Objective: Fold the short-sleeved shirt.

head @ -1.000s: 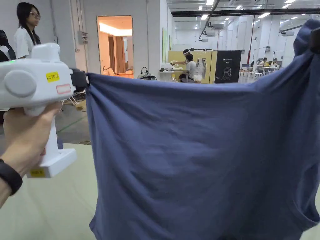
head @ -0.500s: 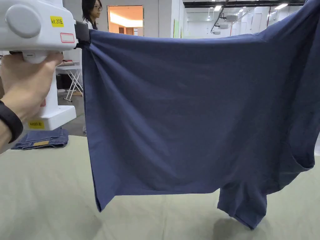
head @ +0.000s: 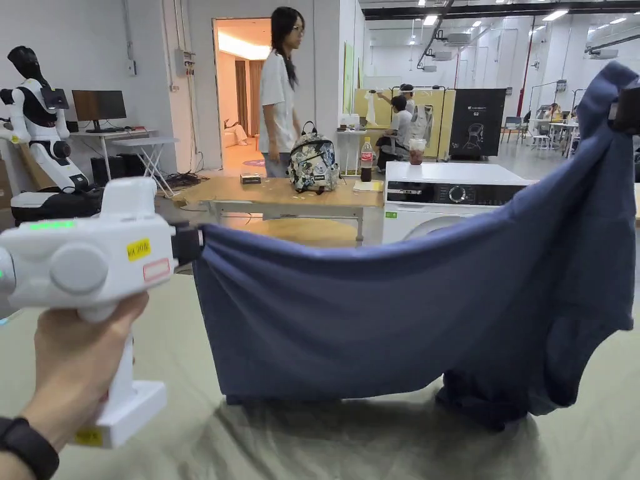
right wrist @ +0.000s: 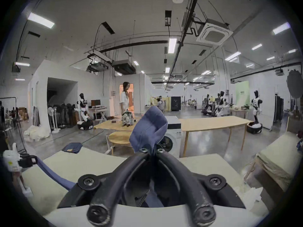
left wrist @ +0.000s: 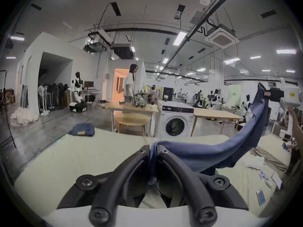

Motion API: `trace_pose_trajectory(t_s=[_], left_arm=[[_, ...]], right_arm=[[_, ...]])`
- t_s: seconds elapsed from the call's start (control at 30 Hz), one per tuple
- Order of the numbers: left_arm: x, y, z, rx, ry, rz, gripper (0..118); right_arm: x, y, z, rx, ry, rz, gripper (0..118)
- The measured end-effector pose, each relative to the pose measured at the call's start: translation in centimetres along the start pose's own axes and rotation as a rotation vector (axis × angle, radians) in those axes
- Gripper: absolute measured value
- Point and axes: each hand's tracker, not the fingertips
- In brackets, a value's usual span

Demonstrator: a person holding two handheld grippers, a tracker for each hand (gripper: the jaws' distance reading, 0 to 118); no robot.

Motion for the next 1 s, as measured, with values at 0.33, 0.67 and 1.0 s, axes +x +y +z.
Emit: trace_pose_trajectory(t_s=[0.33,0.67,1.0], left_arm=[[-1.1,-13.4,12.6,-0.059,-0.055,0.049,2],[-0.9,-23.9,23.2,-0.199,0.070,0.072,2],[-2.4,-32.5,23.6,-0.398,0.034,0.140,8]], right_arm=[[1.7,-11.7,14.3,-0.026,0.027,-0.040,1],[1.0,-27.0,29.3,-0.231,-0.002,-0.170,1],[1.1,-41.8,31.3,-0.557,-0.058,-0.272,16]])
